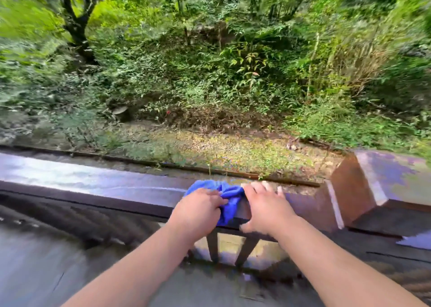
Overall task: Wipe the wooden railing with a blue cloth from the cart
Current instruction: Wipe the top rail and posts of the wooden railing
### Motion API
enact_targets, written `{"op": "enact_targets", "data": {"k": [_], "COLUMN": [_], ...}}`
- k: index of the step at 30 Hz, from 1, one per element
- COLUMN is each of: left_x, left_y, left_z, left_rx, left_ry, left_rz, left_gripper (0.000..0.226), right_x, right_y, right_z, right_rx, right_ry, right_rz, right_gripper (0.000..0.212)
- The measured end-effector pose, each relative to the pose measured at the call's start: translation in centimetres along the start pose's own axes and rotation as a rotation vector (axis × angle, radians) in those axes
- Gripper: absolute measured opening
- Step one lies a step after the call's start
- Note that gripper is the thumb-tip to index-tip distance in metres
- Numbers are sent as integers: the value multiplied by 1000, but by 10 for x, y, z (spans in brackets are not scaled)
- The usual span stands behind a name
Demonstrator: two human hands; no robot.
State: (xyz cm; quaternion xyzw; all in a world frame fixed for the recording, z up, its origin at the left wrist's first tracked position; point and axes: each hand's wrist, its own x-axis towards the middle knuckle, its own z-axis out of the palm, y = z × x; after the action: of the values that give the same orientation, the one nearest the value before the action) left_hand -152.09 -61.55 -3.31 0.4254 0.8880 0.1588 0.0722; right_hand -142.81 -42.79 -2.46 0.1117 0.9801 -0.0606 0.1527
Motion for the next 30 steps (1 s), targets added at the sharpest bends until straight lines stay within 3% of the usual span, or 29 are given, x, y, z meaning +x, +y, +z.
{"op": "enact_targets", "data": {"k": [3,13,24,30], "left_x": [-18,-52,-128,-146], "left_y": [-38,-125,-335,-394], "left_z": [-13,-51,-129,-153], "left_rx": [11,3,13,-2], "left_ry": [66,135,145,175], "left_rz": [-73,-130,-217,-290], "left_gripper": [42,37,34,32], "right_x": [22,52,108,122], "right_y": [-47,-119,-284,-344], "right_z": [1,-15,-6,-6], "right_rx": [9,33,9,8], "right_ry": [32,44,93,128], "right_rz": [-84,-39,8,7], "right_gripper": [110,111,114,110]}}
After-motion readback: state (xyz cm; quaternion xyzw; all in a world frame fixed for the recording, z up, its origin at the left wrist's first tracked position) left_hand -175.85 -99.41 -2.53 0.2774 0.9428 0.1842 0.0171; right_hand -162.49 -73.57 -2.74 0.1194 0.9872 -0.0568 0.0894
